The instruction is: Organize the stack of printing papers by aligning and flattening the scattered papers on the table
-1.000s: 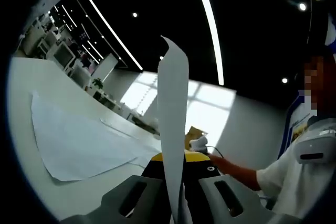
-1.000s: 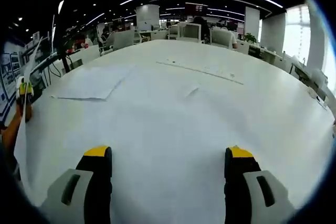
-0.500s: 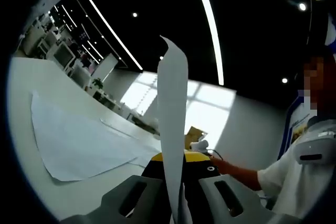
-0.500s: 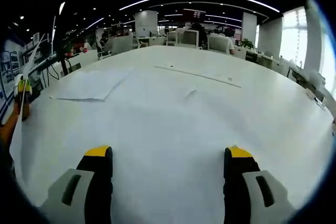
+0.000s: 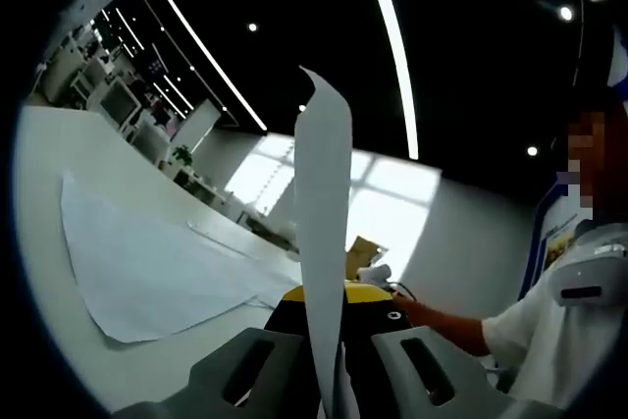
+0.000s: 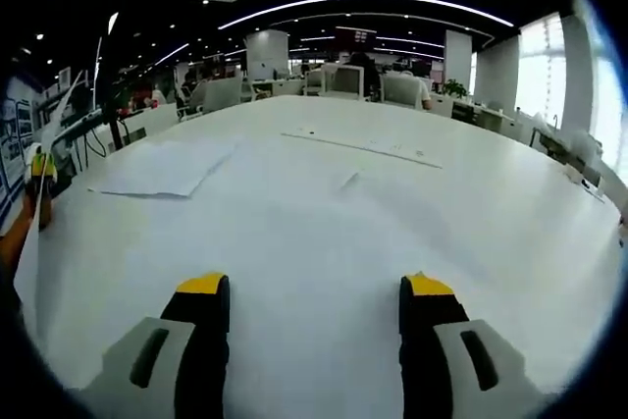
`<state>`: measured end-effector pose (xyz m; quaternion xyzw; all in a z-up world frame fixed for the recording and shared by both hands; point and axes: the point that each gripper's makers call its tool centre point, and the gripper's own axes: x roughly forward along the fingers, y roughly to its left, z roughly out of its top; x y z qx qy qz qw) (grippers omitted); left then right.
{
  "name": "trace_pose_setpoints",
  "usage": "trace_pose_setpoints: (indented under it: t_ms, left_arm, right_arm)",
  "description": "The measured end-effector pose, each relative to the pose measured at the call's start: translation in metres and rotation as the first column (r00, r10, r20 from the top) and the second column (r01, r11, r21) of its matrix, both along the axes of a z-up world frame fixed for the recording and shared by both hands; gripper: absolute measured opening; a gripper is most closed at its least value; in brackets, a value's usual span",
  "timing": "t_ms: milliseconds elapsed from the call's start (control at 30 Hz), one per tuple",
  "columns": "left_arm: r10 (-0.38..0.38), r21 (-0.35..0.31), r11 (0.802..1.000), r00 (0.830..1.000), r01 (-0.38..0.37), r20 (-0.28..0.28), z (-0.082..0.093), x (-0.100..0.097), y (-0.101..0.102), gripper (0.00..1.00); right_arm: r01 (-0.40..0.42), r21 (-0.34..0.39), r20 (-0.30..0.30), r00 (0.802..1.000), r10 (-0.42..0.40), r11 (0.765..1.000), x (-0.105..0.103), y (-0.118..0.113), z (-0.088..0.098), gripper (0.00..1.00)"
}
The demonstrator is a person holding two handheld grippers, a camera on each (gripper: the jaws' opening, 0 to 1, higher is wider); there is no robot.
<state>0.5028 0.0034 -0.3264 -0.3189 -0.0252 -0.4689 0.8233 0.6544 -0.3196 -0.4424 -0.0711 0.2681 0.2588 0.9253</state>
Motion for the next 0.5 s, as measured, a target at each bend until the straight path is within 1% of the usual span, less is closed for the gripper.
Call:
trace_pose_setpoints:
  t_ms: [333, 433, 500]
  left_arm:
    - [0.001, 0.001, 1.000, 1.000, -0.001, 0.001, -0.0015, 0.0015, 0.0014, 0.06]
    - [0.000, 0.001, 1.000, 1.000, 0.000, 0.002, -0.0017, 0.0016, 0.0015, 0.06]
    - [0.000, 0.001, 1.000, 1.000, 0.000, 0.002, -0.0017, 0.0015, 0.0013, 0.06]
  right_arm:
    - [-0.002, -0.003, -0.003, 1.000, 0.002, 1.000, -0.0001, -0.0015, -0.0006, 0.62]
    - [-0.003, -0.006, -0.010, 1.000, 0.003, 1.000, -0.0019, -0.0017, -0.0001, 0.56]
    - [-0.001, -0.006, -0.011, 1.000, 0.001, 1.000, -0.0017, -0.0023, -0.0004, 0.54]
